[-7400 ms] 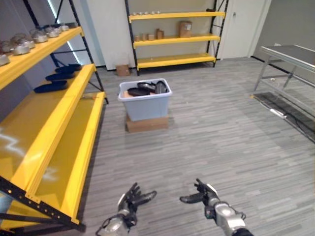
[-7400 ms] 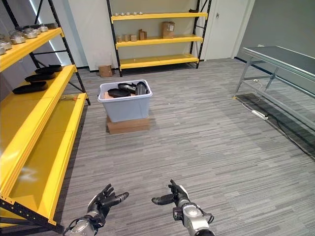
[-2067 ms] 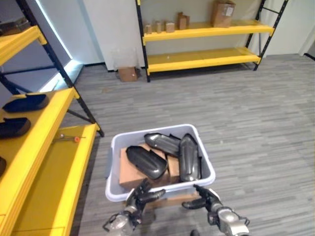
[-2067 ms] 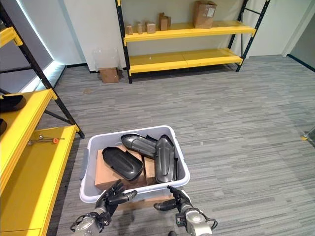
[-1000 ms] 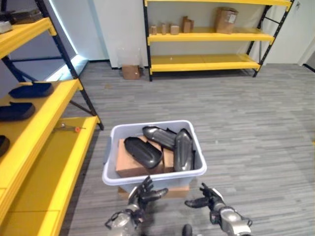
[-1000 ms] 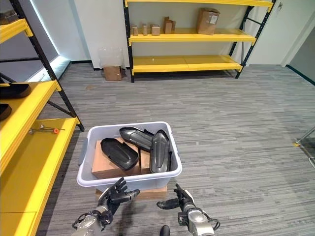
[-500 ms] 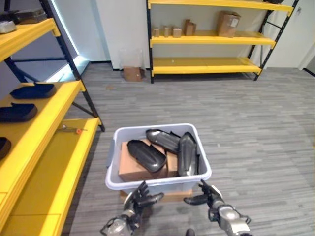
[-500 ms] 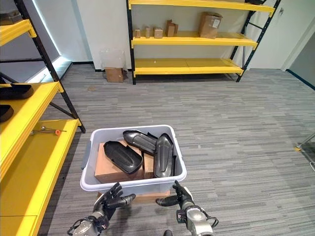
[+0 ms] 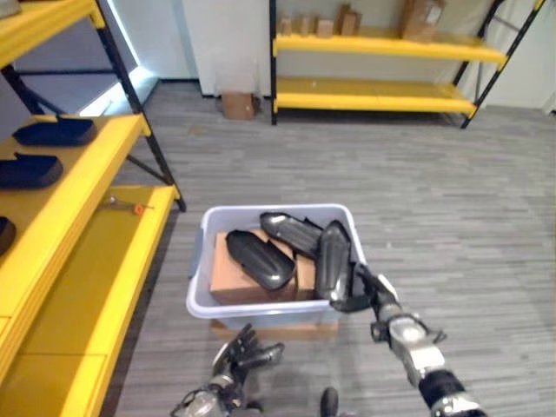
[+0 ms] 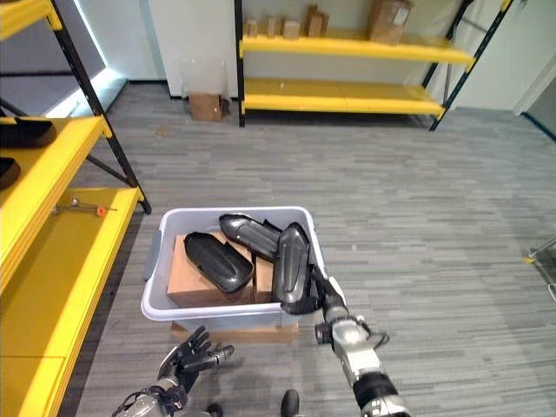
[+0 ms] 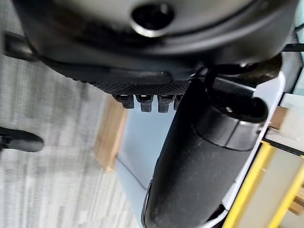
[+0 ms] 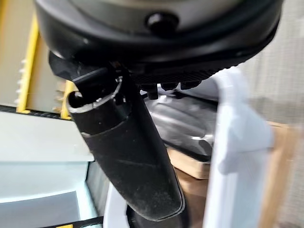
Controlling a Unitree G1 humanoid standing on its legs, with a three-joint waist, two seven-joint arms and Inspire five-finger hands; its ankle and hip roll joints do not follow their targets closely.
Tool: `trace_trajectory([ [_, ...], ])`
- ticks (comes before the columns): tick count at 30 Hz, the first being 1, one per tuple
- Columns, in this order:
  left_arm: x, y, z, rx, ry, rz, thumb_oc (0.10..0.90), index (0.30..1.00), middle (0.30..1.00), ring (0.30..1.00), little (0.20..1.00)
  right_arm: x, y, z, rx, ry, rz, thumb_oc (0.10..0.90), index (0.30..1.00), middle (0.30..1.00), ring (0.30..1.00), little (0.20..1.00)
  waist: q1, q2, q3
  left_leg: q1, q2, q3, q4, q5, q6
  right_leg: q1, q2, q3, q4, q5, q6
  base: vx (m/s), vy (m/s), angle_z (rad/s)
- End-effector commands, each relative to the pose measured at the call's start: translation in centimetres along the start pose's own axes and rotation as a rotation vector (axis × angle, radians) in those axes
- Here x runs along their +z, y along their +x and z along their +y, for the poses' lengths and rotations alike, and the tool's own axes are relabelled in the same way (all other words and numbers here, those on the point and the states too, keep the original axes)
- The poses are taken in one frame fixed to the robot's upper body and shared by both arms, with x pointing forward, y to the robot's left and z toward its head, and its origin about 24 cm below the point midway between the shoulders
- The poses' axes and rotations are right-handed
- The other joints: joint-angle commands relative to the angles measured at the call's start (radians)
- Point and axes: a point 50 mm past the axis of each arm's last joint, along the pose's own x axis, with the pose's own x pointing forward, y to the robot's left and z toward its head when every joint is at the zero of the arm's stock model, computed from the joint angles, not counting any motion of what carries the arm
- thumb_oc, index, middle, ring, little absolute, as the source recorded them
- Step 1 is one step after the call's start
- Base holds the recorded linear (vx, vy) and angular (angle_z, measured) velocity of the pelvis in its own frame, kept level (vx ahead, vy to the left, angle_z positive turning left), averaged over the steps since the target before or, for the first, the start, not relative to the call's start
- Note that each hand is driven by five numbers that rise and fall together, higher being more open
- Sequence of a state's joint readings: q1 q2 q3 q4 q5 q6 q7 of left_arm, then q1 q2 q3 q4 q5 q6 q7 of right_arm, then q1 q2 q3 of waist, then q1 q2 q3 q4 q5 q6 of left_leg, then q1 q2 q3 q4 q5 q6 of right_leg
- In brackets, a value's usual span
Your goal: Move parts from the plastic box to the shelf.
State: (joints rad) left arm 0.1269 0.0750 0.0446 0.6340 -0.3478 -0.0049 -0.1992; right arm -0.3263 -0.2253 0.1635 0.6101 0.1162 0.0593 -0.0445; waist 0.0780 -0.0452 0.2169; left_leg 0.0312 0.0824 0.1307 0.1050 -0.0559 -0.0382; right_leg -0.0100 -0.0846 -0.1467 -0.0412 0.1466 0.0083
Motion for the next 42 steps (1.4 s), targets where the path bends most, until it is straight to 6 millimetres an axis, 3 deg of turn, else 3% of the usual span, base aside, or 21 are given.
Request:
trace_trajectory([
  [1, 4.9, 1.2, -3.2, -0.110, 0.012, -0.226, 0.900, 1.000, 1.000, 1.000, 1.000, 11.1, 1.0, -0.6, -0.041, -0.144, -0.410, 0.900, 1.000, 1.000, 1.000, 1.000, 0.023, 0.044, 0.039, 0.028, 0.074, -0.050, -0.076, 0.139, -0.038, 0.124, -0.074, 0.021, 0.040, -0.058, 0.013, -0.08, -0.016, 0.00],
  [5, 5.5, 1.7, -4.5, -0.142, 0.015, -0.235, 0.900, 1.000, 1.000, 1.000, 1.000, 15.4, 2.0, 0.8, -0.047, -0.156, -0.493, 0.900, 1.000, 1.000, 1.000, 1.000, 0.032, 0.044, 0.090, 0.011, 0.077, -0.052, -0.074, 0.143, -0.039, 0.120, -0.072, 0.017, 0.030, -0.055, 0.012, -0.06, -0.007, 0.01],
  [7, 5.8, 1.7, -4.7, -0.148, 0.018, -0.243, 0.900, 1.000, 1.000, 1.000, 1.000, 16.3, 2.0, 1.1, -0.044, -0.173, -0.515, 0.900, 1.000, 1.000, 1.000, 1.000, 0.032, 0.045, 0.102, 0.006, 0.077, -0.053, -0.073, 0.143, -0.040, 0.117, -0.072, 0.017, 0.030, -0.054, 0.012, -0.05, 0.004, 0.02],
  [8, 6.7, 1.8, -5.3, -0.172, 0.037, -0.273, 0.900, 1.000, 1.000, 1.000, 1.000, 19.1, 1.9, 1.6, -0.057, -0.221, -0.588, 0.900, 1.000, 1.000, 1.000, 1.000, 0.041, 0.049, 0.140, -0.003, 0.079, -0.056, -0.073, 0.136, -0.042, 0.114, -0.072, 0.015, 0.028, -0.059, 0.011, -0.08, 0.009, 0.04],
  [16, 9.5, 2.2, -6.1, -0.184, 0.055, -0.349, 0.900, 1.000, 1.000, 1.000, 1.000, 26.6, 1.2, 1.0, -0.192, -0.418, -0.756, 0.900, 1.000, 1.000, 1.000, 1.000, 0.056, 0.058, 0.248, -0.051, 0.075, -0.072, -0.048, 0.140, -0.047, 0.091, -0.073, 0.017, 0.037, -0.053, 0.006, -0.07, 0.014, 0.02],
  [18, 10.5, 2.3, -6.3, -0.184, 0.055, -0.375, 0.900, 1.000, 1.000, 1.000, 1.000, 29.1, 0.3, 0.6, -0.264, -0.553, -0.829, 0.900, 1.000, 1.000, 1.000, 1.000, 0.059, 0.057, 0.281, -0.068, 0.073, -0.078, -0.036, 0.149, -0.047, 0.082, -0.077, 0.017, 0.042, -0.044, 0.004, -0.08, 0.021, 0.05],
  [25, 12.1, 2.3, -6.7, -0.181, 0.058, -0.428, 0.900, 1.000, 1.000, 1.000, 1.000, 33.3, -1.2, -1.1, -0.427, -0.951, -0.915, 0.900, 1.000, 1.000, 1.000, 1.000, 0.076, 0.053, 0.303, -0.154, 0.074, -0.092, -0.005, 0.149, -0.053, 0.025, -0.082, 0.012, 0.045, -0.038, 0.004, -0.04, 0.019, 0.06],
  [26, 12.3, 2.3, -6.7, -0.172, 0.048, -0.434, 0.900, 1.000, 1.000, 1.000, 1.000, 34.3, -1.7, -1.5, -0.474, -1.128, -0.934, 0.900, 1.000, 1.000, 1.000, 1.000, 0.080, 0.052, 0.303, -0.176, 0.076, -0.093, -0.002, 0.149, -0.054, 0.008, -0.083, 0.012, 0.047, -0.035, 0.005, -0.02, 0.018, 0.08],
  [29, 12.4, 2.3, -6.6, -0.157, 0.031, -0.440, 0.900, 1.000, 1.000, 1.000, 1.000, 34.8, -1.9, -1.5, -0.497, -1.336, -0.935, 0.900, 1.000, 1.000, 1.000, 1.000, 0.086, 0.043, 0.303, -0.209, 0.079, -0.095, 0.009, 0.145, -0.057, -0.020, -0.081, 0.011, 0.049, -0.030, 0.006, 0.00, 0.000, 0.00],
  [32, 12.4, 2.3, -6.5, -0.150, 0.021, -0.440, 0.900, 1.000, 1.000, 1.000, 1.000, 34.8, -1.9, -1.4, -0.490, -1.372, -0.929, 0.900, 1.000, 1.000, 1.000, 1.000, 0.087, 0.039, 0.303, -0.217, 0.081, -0.097, 0.011, 0.145, -0.058, -0.026, -0.081, 0.011, 0.050, -0.029, 0.007, 0.00, 0.000, 0.00],
  [42, 12.1, 2.3, -6.2, -0.122, -0.006, -0.433, 0.900, 1.000, 1.000, 1.000, 1.000, 32.5, -0.8, 0.2, -0.358, -1.505, -0.881, 0.900, 1.000, 1.000, 1.000, 1.000, 0.091, 0.024, 0.303, -0.231, 0.094, -0.097, 0.024, 0.129, -0.066, -0.032, -0.078, 0.012, 0.048, -0.028, 0.010, 0.00, 0.000, 0.00],
])
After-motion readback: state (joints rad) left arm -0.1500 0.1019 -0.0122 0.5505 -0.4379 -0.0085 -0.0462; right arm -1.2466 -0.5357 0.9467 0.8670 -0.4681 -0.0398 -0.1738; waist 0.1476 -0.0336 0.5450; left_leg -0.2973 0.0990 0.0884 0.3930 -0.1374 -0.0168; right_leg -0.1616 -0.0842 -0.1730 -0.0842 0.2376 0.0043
